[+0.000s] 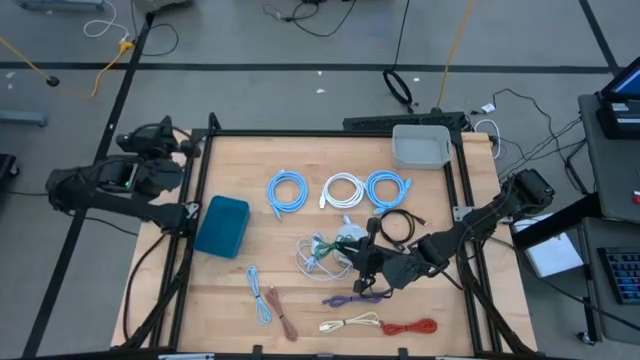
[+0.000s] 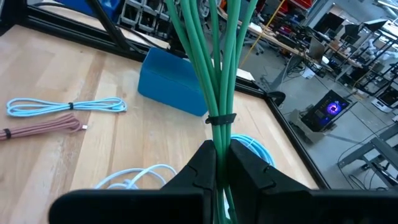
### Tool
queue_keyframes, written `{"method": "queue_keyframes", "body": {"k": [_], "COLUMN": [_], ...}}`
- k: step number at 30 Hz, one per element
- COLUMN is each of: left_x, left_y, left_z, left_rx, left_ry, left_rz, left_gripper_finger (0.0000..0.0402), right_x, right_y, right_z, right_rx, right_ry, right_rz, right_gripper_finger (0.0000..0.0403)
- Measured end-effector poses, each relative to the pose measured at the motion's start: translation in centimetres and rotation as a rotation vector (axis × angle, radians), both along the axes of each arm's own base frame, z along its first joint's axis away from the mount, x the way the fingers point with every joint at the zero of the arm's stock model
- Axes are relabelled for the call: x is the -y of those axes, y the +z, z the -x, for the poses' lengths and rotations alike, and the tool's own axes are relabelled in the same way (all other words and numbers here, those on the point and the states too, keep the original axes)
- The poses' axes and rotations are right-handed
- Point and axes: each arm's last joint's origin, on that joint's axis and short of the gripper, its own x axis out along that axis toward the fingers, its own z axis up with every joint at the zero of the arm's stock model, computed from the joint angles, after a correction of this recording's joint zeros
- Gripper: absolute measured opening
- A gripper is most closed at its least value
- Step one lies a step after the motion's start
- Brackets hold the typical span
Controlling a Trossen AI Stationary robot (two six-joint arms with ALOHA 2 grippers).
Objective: Pick & Place USB Port
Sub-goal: Put the green charger cable into the blue bin
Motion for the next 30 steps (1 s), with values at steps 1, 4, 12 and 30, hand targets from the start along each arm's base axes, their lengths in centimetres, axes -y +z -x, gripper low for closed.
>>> {"method": "queue_keyframes", "body": {"k": [1,4,12,30], "left_x": [-0.1,-0.2,0.0,-1.8], "left_y": [-0.1,-0.6,-3.9,-9.0], "left_z": [-0.1,-0.5,-2.1,-7.8], "left_rx": [0.003,0.015,0.058,-0.015], "left_ry": [-0.012,-0.072,-0.234,-1.34], "left_rz": [0.022,0.108,0.293,0.003], "left_gripper_finger": [0.0,0.0,0.0,0.0], "right_x": [0.0,0.0,-0.2,-0.4], "right_y": [0.0,0.0,-0.5,-0.7], "right_z": [0.0,0.0,0.3,0.5], "right_rx": [0.0,-0.001,-0.001,0.001], "right_ry": [0.0,-0.002,0.003,0.011], "right_rz": [0.0,-0.004,-0.019,-0.022], "right_gripper_finger": [0.0015,0.0015,0.0015,0.0015]}}
